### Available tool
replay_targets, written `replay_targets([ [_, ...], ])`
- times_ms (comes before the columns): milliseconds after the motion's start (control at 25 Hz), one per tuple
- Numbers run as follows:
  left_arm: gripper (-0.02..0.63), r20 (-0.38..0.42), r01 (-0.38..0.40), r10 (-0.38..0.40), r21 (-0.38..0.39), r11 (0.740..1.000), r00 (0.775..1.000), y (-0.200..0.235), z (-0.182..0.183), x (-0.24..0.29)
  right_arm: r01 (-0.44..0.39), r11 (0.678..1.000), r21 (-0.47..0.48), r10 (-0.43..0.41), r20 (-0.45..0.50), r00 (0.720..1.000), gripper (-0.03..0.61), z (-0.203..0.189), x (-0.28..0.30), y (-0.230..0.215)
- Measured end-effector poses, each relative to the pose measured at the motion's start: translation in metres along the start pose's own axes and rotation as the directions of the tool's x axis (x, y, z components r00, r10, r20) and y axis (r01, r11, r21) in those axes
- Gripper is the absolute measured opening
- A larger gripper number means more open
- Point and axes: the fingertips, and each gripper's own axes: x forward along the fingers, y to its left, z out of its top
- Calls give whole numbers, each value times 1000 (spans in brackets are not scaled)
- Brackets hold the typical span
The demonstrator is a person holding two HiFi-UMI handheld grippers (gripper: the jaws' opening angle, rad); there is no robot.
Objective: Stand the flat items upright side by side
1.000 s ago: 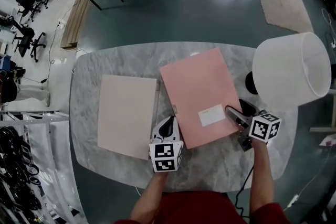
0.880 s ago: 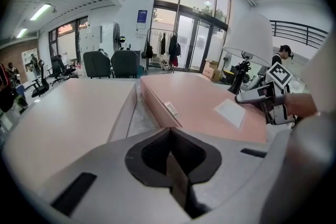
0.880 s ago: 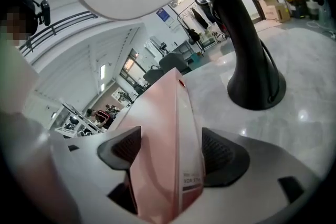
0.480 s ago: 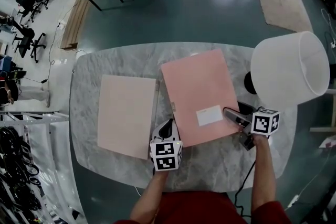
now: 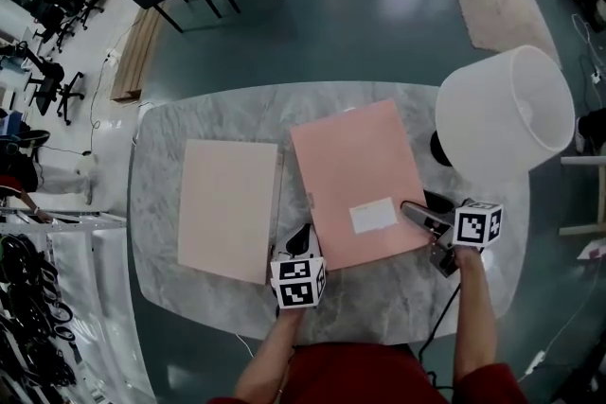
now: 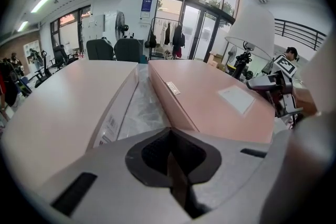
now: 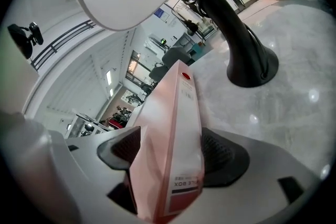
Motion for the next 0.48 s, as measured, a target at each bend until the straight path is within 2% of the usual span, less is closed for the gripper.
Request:
replay_targets([
  [240, 3, 3, -7, 7, -39, 999, 1000, 1, -14, -11, -50, 999, 5, 50, -8, 999, 341, -13, -12, 15],
  [480, 3, -10, -26, 25, -60, 998, 1000, 3, -29, -26, -102, 991, 81, 105, -25, 994, 338, -29, -29, 28],
])
